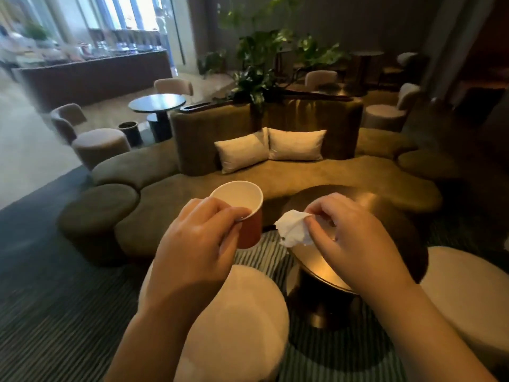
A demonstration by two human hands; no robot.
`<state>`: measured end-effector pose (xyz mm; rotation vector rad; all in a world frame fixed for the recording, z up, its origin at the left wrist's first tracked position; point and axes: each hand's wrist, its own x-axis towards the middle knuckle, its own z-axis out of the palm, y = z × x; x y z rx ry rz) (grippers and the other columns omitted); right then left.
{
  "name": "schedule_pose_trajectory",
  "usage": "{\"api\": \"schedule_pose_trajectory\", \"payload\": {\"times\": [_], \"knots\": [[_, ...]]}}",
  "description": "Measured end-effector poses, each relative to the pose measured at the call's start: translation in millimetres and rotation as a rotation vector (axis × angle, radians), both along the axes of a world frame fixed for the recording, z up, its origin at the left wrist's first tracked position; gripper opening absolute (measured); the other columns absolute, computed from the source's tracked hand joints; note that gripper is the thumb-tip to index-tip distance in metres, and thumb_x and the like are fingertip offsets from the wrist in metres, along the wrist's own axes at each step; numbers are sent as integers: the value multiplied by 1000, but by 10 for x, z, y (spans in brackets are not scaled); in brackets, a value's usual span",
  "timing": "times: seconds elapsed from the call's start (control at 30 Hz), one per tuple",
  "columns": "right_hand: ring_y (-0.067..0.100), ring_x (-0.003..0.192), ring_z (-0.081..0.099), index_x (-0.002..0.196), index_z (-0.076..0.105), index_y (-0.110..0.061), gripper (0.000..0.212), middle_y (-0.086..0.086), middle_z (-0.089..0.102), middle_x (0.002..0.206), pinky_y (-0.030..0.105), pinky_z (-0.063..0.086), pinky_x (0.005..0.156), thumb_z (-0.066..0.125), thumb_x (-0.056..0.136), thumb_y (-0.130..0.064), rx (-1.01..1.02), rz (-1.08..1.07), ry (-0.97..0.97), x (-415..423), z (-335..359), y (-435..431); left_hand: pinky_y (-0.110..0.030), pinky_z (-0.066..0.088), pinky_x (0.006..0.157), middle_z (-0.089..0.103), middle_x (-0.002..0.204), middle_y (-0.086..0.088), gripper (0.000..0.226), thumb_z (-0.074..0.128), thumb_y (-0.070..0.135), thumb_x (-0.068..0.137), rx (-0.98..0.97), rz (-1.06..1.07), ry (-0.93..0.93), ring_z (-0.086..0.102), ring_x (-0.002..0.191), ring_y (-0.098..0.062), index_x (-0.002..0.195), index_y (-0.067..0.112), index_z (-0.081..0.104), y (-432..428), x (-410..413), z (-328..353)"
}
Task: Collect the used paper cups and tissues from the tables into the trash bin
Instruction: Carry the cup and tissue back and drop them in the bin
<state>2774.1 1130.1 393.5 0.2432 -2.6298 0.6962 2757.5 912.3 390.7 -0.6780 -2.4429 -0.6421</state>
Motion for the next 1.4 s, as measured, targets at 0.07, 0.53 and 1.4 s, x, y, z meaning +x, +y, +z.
{"api": "schedule_pose_trajectory", "payload": {"times": [0.07,0.53,1.4], "knots": [[-3,85,49,95,58,-32,7,-18,53,89,14,42,65,52,91,-33,6,81,8,-47,-34,-548,-11,31,75,59,100,8,30,47,33,89,11,119,-18,42,93,-1,111,22,64,-565,162,-93],[-6,80,53,90,61,-28,3,-19,55,88,6,37,64,59,89,-28,-94,525,-96,153,-738,-4888,-24,42,71,61,92,1,18,69,11,83,37,812,-48,54,89,-17,101,14,70,-4812,1687,-597],[-2,78,54,92,62,-21,4,-13,58,87,13,41,61,59,90,-23,-103,811,-278,-2917,-1215,-9674,-23,43,71,61,96,5,25,68,12,82,-15,1018,-242,49,92,-10,107,16,66,-9073,-721,-805]]}}
